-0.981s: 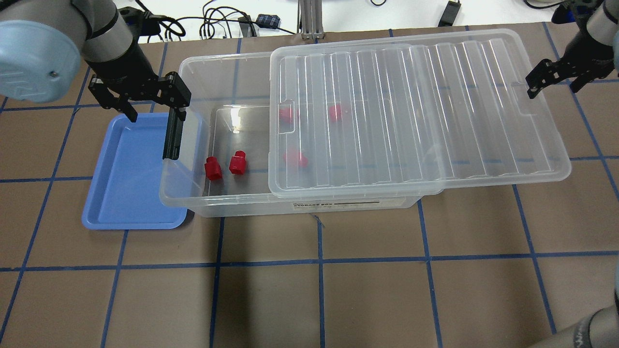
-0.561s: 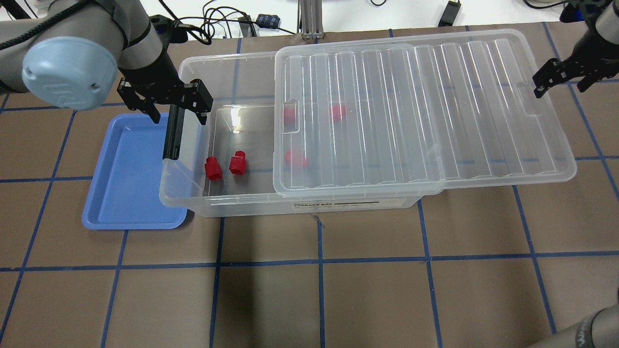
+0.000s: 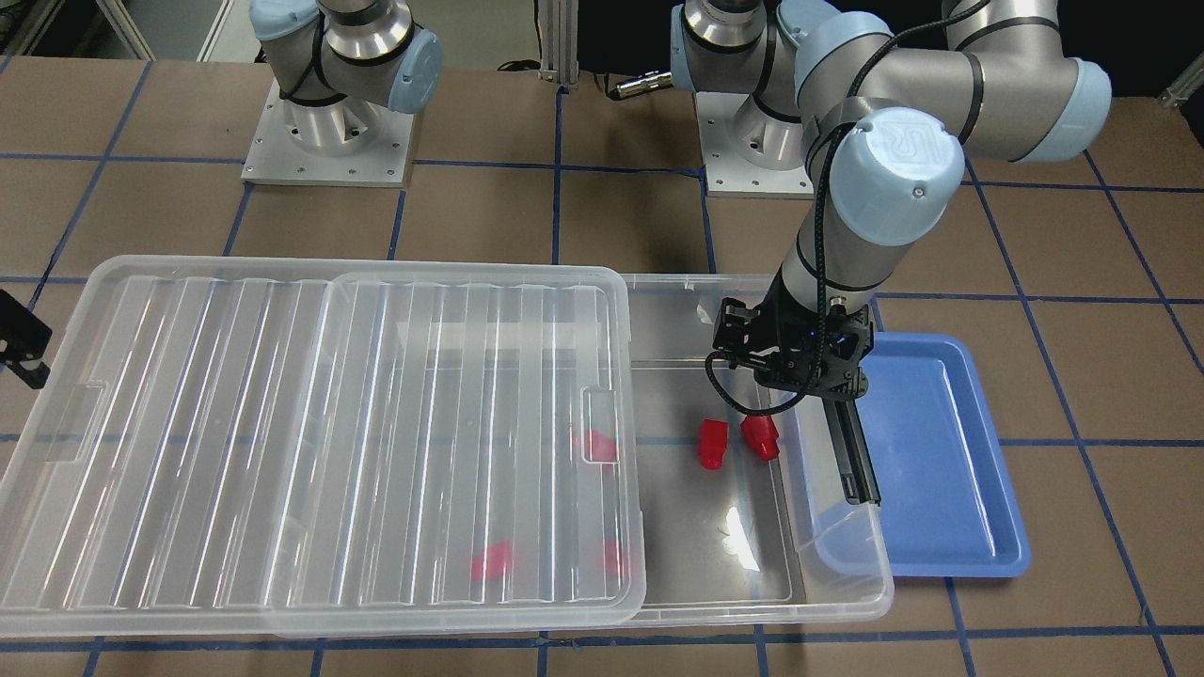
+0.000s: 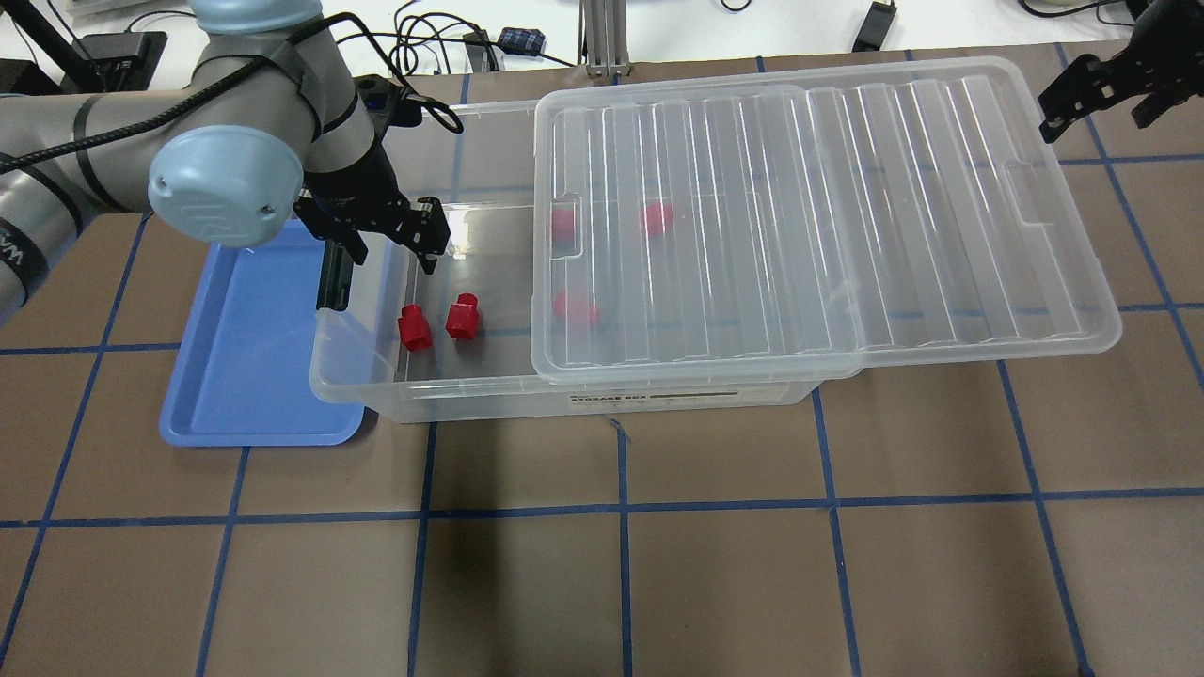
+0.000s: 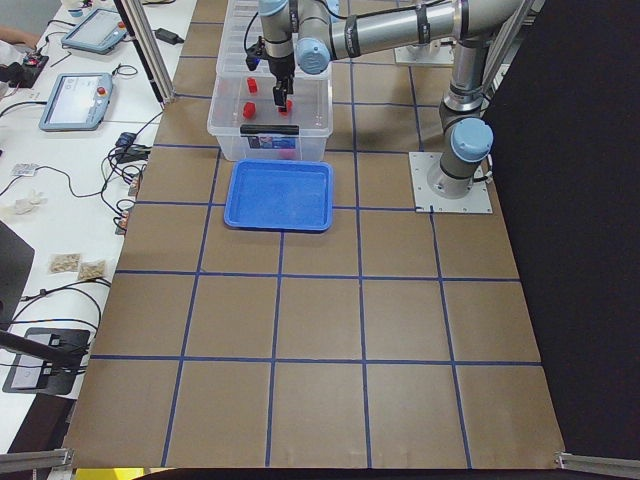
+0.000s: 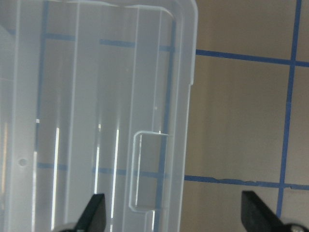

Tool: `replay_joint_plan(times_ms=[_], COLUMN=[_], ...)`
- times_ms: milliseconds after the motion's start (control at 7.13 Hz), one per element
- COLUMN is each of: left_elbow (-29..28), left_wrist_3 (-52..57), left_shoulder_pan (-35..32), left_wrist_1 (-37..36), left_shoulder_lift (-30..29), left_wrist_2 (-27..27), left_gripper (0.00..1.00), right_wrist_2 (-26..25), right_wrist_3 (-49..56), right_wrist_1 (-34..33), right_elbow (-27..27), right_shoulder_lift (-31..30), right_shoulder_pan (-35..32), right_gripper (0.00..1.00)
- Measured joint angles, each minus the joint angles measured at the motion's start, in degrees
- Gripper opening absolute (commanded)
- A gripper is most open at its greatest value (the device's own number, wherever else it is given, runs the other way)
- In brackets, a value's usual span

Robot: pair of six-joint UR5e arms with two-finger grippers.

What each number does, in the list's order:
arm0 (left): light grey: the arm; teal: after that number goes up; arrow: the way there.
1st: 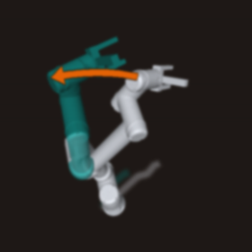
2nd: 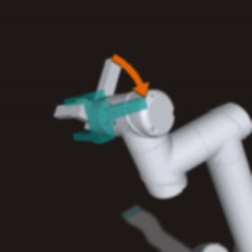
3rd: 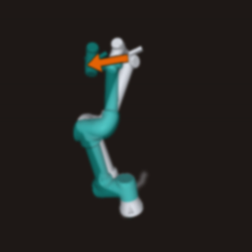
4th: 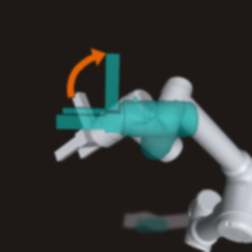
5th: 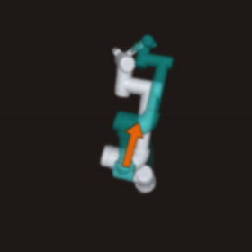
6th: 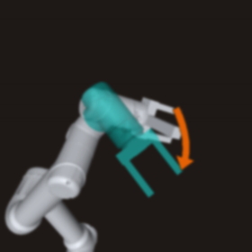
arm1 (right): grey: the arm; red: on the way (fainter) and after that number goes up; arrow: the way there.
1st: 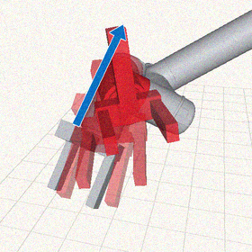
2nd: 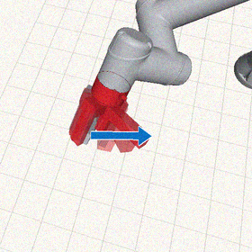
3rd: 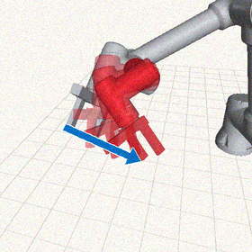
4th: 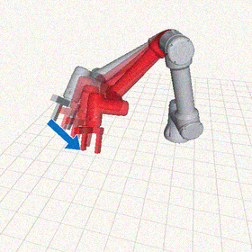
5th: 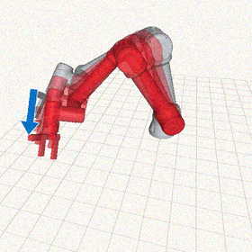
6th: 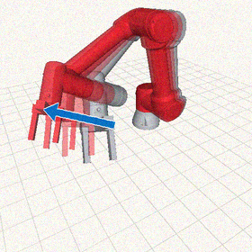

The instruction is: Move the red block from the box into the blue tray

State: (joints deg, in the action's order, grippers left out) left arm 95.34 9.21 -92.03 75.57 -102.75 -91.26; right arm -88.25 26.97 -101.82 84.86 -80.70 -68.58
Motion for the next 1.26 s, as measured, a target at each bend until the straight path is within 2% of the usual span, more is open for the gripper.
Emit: replay_joint_plan(times_ms=[140,421,841,1262], left_elbow=[1.41,4.28,6.91,7.09], left_wrist_3=[0.10,0.20,0.16,0.16], left_shoulder_pan=[-0.22,-0.32,-0.40,-0.58], left_wrist_1=[-1.72,-6.12,-9.95,-13.61], left_shoulder_lift=[-0.74,-2.32,-4.81,-8.15], left_wrist_2=[0.45,2.42,3.00,3.06], left_gripper=[0.76,0.75,0.71,0.71], right_wrist_2=[0.15,-0.29,-0.68,-0.72], right_wrist_3=[-2.96,-10.42,-26.55,-32.92], right_wrist_1=[4.89,8.89,9.08,8.36], right_elbow=[-1.24,-2.05,-2.13,-2.05], right_shoulder_lift=[-3.28,-6.63,-7.11,-6.72], right_shoulder_pan=[-1.27,-6.74,-17.64,-21.96], right_gripper=[1.00,1.00,1.00,1.00])
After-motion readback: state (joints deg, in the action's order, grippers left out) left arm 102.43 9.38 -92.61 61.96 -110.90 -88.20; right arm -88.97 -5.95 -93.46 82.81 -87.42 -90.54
